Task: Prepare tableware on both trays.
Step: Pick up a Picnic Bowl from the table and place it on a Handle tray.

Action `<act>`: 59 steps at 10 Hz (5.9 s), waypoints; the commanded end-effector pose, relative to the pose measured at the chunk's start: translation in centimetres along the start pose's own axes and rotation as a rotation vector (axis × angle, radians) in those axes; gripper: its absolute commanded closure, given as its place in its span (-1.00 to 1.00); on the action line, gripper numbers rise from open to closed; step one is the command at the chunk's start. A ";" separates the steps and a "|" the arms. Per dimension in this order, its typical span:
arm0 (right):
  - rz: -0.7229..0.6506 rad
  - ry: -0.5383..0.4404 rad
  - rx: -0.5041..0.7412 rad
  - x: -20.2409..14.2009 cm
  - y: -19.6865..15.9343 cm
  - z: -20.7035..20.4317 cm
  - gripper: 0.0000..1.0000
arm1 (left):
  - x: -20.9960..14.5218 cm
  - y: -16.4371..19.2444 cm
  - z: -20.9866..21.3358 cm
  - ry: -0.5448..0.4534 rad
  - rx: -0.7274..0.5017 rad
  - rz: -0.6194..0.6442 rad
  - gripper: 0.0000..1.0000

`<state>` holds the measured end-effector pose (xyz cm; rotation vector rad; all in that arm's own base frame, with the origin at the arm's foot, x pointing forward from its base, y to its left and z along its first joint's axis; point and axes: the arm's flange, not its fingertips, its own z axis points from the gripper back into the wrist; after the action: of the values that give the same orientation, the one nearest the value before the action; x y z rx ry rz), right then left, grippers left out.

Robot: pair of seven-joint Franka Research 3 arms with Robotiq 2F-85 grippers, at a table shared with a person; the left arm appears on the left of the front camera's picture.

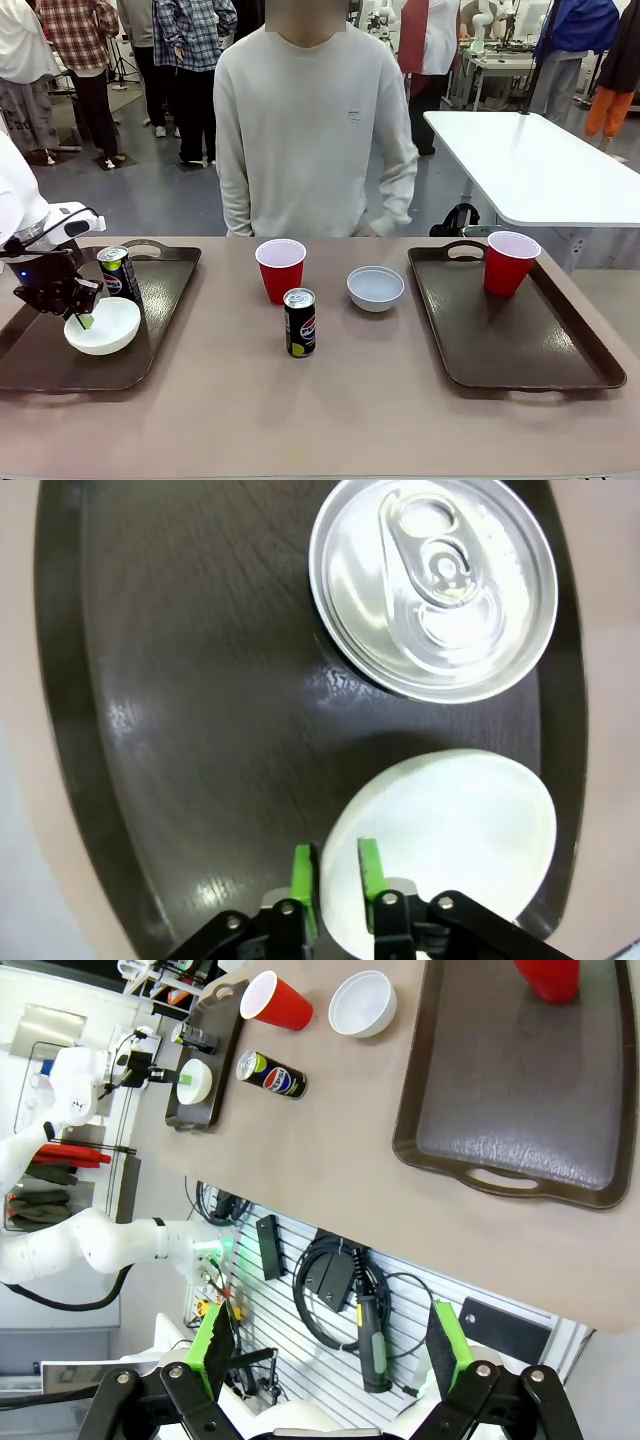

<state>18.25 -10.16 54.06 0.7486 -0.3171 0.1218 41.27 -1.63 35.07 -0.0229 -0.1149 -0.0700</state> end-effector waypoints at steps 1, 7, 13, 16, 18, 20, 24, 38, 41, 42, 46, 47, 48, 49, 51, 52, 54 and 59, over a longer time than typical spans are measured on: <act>-0.006 0.004 0.004 0.0 0.0 -0.1 -1.00 | -7.0 -0.8 -0.3 0.025 0.050 0.012 -1.00; -0.006 0.004 0.004 0.0 0.0 -0.1 -1.00 | -10.6 0.1 9.0 0.142 -0.033 0.004 -0.65; -0.006 0.004 0.004 0.0 0.0 -0.1 -1.00 | -12.3 2.8 13.3 0.205 -1.048 -0.123 -1.00; -0.006 0.004 0.004 0.0 0.0 -0.1 -1.00 | -13.4 3.7 10.9 0.136 -1.319 -0.083 -1.00; -0.006 0.004 0.004 0.0 0.0 -0.1 -1.00 | -13.2 3.3 10.9 0.056 -1.290 0.115 -1.00; -0.006 0.004 0.004 0.0 0.0 -0.1 -1.00 | -11.2 6.0 12.4 0.085 -1.324 0.013 -1.00; 0.000 0.000 0.000 0.0 0.0 0.0 -1.00 | -11.2 6.0 12.4 0.085 -1.324 0.013 -1.00; 0.271 0.180 -0.357 0.6 12.2 -9.6 -1.00 | -11.2 6.0 12.4 0.085 -1.324 0.013 -1.00; 0.210 0.121 -0.424 -2.8 9.8 -4.1 -1.00 | -11.2 6.0 12.4 0.085 -1.324 0.013 -1.00; 0.196 0.126 -0.409 -2.5 9.4 -4.3 -1.00 | -11.2 6.0 12.4 0.085 -1.324 0.013 -1.00; 0.201 0.137 -0.403 -2.0 9.7 -2.2 -1.00 | -11.2 6.0 12.4 0.085 -1.324 0.013 -1.00; 0.201 0.137 -0.403 -2.0 9.7 -2.2 -1.00 | -11.2 6.0 12.4 0.085 -1.324 0.013 -1.00; 0.201 0.137 -0.403 -2.0 9.7 -2.2 -1.00 | -11.2 6.0 12.4 0.085 -1.324 0.013 -1.00; 0.201 0.137 -0.403 -2.0 9.7 -2.2 -1.00 | -11.2 6.0 12.4 0.085 -1.324 0.013 -1.00; 0.232 0.157 -0.428 -0.7 10.7 -3.4 -1.00 | -11.2 6.0 12.4 0.085 -1.324 0.013 -1.00; 0.246 0.149 -0.468 1.2 11.7 -5.1 -1.00 | -11.2 6.0 12.4 0.085 -1.324 0.013 -1.00; 0.256 0.152 -0.555 5.4 14.8 -10.0 -1.00 | -11.2 6.0 12.4 0.085 -1.324 0.013 -1.00; 0.291 0.074 -0.440 11.6 17.3 -20.1 -1.00 | -11.2 6.0 12.4 0.085 -1.324 0.013 -1.00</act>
<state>30.00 16.34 55.18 0.1641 -0.3735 0.3126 29.21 5.42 46.00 -1.3225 0.0534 -0.1026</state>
